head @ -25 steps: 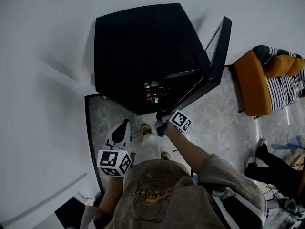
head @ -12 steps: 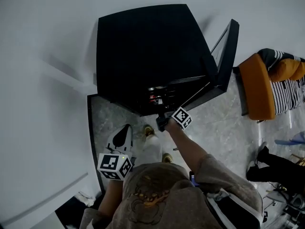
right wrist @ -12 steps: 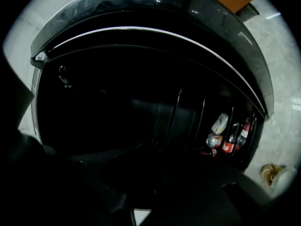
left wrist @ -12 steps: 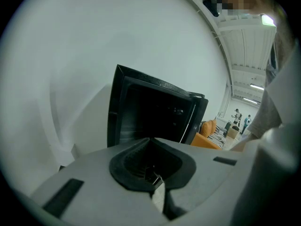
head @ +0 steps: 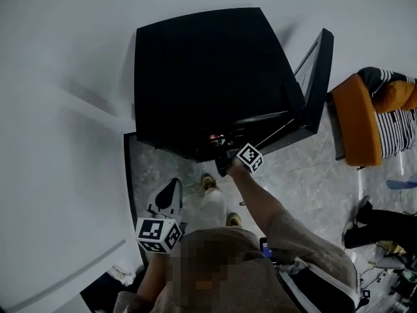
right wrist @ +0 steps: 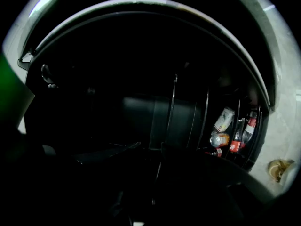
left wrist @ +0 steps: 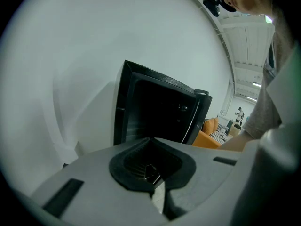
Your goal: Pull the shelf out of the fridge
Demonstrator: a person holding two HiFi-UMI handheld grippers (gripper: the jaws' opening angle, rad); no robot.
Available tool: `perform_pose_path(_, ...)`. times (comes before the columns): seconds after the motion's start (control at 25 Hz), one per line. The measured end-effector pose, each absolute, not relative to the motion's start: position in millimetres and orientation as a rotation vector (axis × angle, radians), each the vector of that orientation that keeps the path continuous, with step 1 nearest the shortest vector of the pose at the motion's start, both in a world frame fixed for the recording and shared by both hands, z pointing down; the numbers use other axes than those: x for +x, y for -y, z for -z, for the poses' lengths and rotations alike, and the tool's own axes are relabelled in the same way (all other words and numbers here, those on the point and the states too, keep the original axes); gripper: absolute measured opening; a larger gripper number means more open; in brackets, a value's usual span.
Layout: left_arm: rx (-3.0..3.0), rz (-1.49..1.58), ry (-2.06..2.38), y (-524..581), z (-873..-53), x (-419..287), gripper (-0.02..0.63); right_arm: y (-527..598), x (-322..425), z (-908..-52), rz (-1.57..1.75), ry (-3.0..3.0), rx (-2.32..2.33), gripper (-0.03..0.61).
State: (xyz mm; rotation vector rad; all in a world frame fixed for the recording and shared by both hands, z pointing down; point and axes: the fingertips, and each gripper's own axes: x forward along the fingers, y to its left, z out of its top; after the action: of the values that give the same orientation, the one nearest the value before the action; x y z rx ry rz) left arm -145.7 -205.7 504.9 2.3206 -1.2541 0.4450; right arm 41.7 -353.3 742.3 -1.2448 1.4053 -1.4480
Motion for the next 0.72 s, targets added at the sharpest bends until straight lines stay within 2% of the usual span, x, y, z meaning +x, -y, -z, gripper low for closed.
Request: perform_pose_path(0.72, 2.297, -0.485, 1.24, 212, -516, -151, 0.006, 356, 38, -756, 1.452, -1.347, -1.162, 0.114)
